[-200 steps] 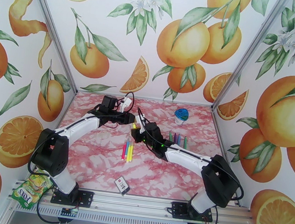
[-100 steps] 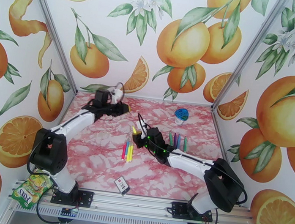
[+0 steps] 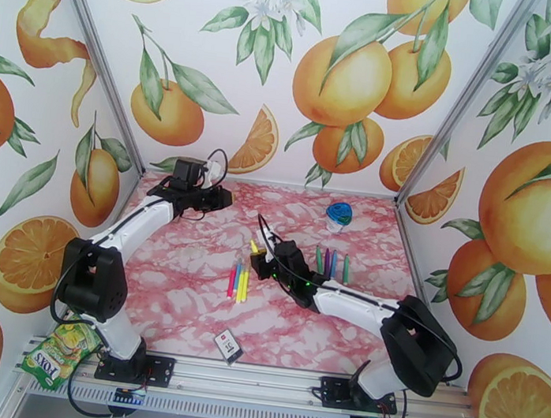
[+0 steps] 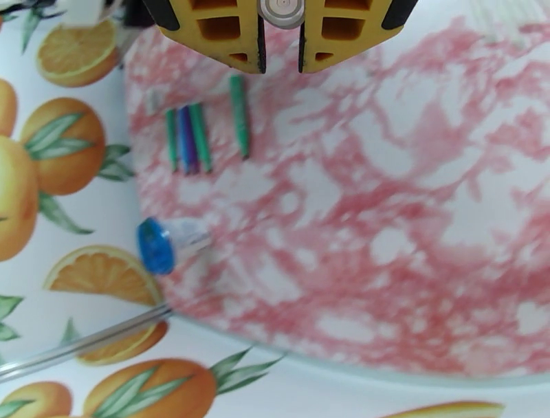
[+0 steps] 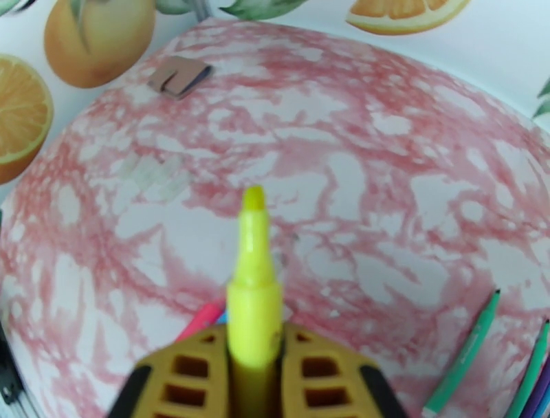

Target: Open the pen caps

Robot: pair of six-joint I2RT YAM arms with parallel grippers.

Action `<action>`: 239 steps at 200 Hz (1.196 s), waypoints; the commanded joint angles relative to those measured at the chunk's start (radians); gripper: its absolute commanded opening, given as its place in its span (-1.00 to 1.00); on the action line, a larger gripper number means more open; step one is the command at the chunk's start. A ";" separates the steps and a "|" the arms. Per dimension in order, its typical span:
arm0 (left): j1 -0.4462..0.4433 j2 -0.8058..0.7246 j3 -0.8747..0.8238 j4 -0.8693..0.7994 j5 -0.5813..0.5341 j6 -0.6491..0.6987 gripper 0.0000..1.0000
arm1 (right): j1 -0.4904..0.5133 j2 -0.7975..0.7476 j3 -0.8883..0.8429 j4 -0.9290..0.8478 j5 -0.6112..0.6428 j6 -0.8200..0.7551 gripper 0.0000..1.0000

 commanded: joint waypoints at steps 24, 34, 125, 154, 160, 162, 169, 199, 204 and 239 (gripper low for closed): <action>-0.053 0.022 0.032 -0.309 -0.215 0.215 -1.00 | -0.037 0.078 0.135 -0.165 0.164 0.084 -1.00; -0.065 0.031 0.029 -0.333 -0.254 0.225 -1.00 | -0.038 0.098 0.161 -0.199 0.184 0.094 -1.00; -0.118 0.164 0.046 -0.388 -0.405 0.261 -1.00 | -0.089 0.230 0.297 -0.336 0.196 0.229 -1.00; -0.124 0.194 0.048 -0.392 -0.431 0.264 -1.00 | -0.102 0.262 0.309 -0.356 0.192 0.246 -1.00; -0.126 0.198 0.048 -0.392 -0.436 0.265 -1.00 | -0.106 0.267 0.311 -0.359 0.189 0.250 -1.00; -0.125 0.200 0.048 -0.391 -0.438 0.264 -1.00 | -0.106 0.268 0.310 -0.359 0.187 0.252 -1.00; -0.125 0.205 0.048 -0.390 -0.443 0.265 -0.99 | -0.109 0.273 0.310 -0.362 0.186 0.259 -1.00; -0.125 0.233 0.053 -0.394 -0.459 0.267 -0.97 | -0.121 0.296 0.317 -0.377 0.184 0.277 -1.00; -0.128 0.237 0.054 -0.394 -0.461 0.268 -0.97 | -0.122 0.301 0.317 -0.380 0.186 0.278 -1.00; -0.128 0.260 0.052 -0.391 -0.474 0.267 -0.95 | -0.137 0.328 0.324 -0.400 0.199 0.293 -1.00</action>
